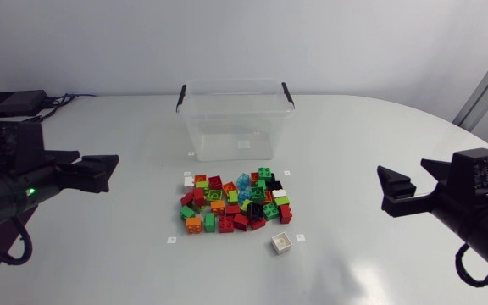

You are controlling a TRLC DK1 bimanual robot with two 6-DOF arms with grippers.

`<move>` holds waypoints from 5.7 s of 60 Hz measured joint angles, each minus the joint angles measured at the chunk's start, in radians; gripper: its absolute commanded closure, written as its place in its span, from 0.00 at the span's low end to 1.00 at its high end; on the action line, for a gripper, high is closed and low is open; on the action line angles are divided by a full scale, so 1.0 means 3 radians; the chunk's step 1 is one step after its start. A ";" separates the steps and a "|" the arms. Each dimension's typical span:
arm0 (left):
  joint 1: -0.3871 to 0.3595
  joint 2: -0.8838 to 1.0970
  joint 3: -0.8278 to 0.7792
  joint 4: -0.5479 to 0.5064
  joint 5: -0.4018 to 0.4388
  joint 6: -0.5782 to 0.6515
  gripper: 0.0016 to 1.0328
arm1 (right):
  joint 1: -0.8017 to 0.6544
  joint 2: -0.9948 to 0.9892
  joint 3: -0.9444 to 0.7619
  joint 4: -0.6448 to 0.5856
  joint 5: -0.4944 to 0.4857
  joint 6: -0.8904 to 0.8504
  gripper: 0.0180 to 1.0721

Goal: Place the duplo bricks in the container

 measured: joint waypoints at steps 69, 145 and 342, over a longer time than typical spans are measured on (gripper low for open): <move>-0.0885 0.3220 0.2205 -0.1521 0.0254 0.1965 0.11 | 0.0855 0.2253 0.1129 -0.1602 0.0069 -0.0182 0.05; -0.0904 0.3599 0.2556 -0.2004 0.0703 0.2635 0.62 | 0.1766 0.3068 0.1548 -0.1705 -0.0065 0.0158 0.05; -0.0654 0.2926 0.3216 -0.2178 0.0991 0.2481 0.66 | 0.1021 0.3849 0.4063 -0.1575 -0.0356 -0.0104 0.65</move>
